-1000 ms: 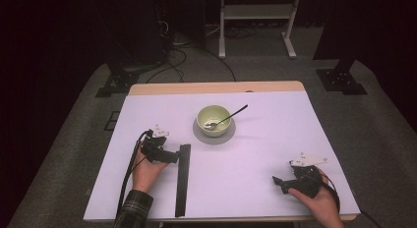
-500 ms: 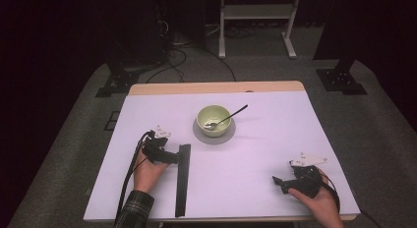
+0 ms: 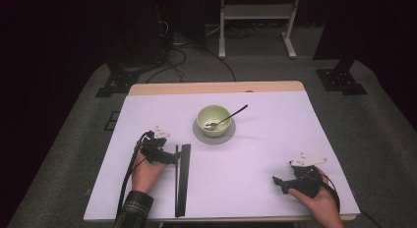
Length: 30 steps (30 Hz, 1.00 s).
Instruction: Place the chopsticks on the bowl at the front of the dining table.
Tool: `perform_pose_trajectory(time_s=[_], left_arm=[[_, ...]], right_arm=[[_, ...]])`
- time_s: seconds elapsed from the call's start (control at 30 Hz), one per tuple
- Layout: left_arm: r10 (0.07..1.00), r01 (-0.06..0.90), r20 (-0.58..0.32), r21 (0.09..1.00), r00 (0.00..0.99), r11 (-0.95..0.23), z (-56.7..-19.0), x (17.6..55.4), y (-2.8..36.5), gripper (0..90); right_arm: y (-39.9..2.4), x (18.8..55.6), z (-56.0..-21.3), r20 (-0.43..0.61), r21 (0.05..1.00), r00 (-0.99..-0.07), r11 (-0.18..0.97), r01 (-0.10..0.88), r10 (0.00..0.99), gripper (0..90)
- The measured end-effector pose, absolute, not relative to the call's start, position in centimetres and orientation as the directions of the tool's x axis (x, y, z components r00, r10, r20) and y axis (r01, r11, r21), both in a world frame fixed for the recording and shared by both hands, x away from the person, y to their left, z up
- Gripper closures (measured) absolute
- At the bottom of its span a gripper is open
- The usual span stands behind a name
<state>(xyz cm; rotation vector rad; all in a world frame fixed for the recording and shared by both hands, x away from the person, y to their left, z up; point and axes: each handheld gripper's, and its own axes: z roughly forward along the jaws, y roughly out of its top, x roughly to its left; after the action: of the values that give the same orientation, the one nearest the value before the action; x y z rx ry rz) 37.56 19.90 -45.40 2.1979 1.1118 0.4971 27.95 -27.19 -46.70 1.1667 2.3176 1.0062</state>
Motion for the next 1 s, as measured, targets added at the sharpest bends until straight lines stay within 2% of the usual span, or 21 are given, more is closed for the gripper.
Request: perform_pose_trajectory(time_s=[0.6, 1.0], left_arm=[[0.826, 0.597, 0.062, 0.661, 0.56, -0.454, -45.3, 37.4, 20.6, 5.1], [0.824, 0.59, 0.013, 0.691, 0.567, -0.418, -44.7, 36.0, 20.7, 5.1]], right_arm=[[-27.2, 27.9, -46.7, 0.001, 0.731, -0.596, 0.407, 0.548, 0.803, 10.7], [-27.2, 27.9, -46.7, 0.002, 0.731, -0.595, 0.406, 0.549, 0.803, 10.7]])
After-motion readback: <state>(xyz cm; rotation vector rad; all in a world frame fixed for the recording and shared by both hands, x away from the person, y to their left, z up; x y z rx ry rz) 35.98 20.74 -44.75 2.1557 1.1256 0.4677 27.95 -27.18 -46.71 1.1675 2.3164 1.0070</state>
